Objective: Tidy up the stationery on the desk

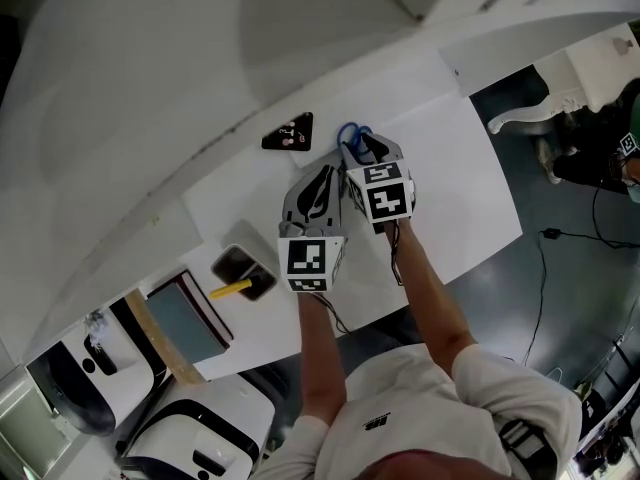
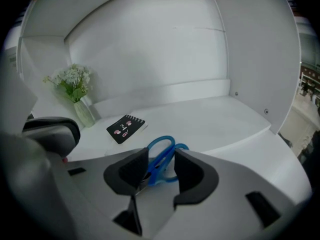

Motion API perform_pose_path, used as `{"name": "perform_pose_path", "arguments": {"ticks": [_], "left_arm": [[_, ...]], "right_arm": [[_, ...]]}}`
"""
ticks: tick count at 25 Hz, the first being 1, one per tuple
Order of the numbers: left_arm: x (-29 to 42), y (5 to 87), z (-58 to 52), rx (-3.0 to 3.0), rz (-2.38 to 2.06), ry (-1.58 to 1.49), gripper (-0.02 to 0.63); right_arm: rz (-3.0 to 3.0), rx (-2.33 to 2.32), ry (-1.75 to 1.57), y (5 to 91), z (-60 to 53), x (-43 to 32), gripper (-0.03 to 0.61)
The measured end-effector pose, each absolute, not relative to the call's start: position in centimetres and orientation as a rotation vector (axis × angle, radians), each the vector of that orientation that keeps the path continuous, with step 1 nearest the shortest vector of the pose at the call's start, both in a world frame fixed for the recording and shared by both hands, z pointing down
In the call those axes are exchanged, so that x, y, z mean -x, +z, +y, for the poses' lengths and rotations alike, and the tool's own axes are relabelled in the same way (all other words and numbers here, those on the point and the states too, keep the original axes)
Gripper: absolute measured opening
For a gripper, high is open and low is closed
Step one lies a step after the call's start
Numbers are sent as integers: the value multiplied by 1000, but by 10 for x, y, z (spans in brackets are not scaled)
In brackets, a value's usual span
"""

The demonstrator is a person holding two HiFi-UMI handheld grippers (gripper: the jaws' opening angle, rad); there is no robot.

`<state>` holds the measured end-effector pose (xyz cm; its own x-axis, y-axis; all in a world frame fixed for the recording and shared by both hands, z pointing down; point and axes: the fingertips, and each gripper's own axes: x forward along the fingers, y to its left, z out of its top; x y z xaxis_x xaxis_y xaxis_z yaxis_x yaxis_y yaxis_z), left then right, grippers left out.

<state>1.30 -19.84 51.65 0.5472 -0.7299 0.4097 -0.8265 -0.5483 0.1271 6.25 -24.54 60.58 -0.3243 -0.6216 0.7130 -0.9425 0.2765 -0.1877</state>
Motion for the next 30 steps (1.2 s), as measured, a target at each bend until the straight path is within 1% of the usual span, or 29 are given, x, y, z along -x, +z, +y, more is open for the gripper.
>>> {"name": "perform_pose_path", "arguments": {"ticks": [10, 17, 21, 23, 24, 26, 28, 30], "left_arm": [[-12, 515, -193, -2466, -1306, 443, 0], [-6, 515, -186, -2445, -1327, 436, 0], [-2, 517, -184, -2430, -1340, 437, 0], [0, 517, -183, -2427, -1345, 433, 0], [0, 516, -183, -2427, -1348, 431, 0], [2, 515, -183, -2425, -1354, 429, 0], [4, 516, -183, -2419, -1358, 430, 0], [6, 517, -183, -2413, -1362, 432, 0]], "right_arm": [[-2031, -1240, 791, 609, -229, -56, 132], [-2022, -1250, 760, 606, -227, -57, 78], [-2001, -1255, 723, 608, -226, -55, 89], [-1983, -1266, 705, 610, -228, -56, 131], [-1979, -1271, 701, 611, -229, -56, 138], [-1977, -1279, 700, 611, -231, -55, 133], [-1969, -1275, 692, 611, -231, -54, 104], [-1952, -1259, 668, 612, -231, -53, 95]]}}
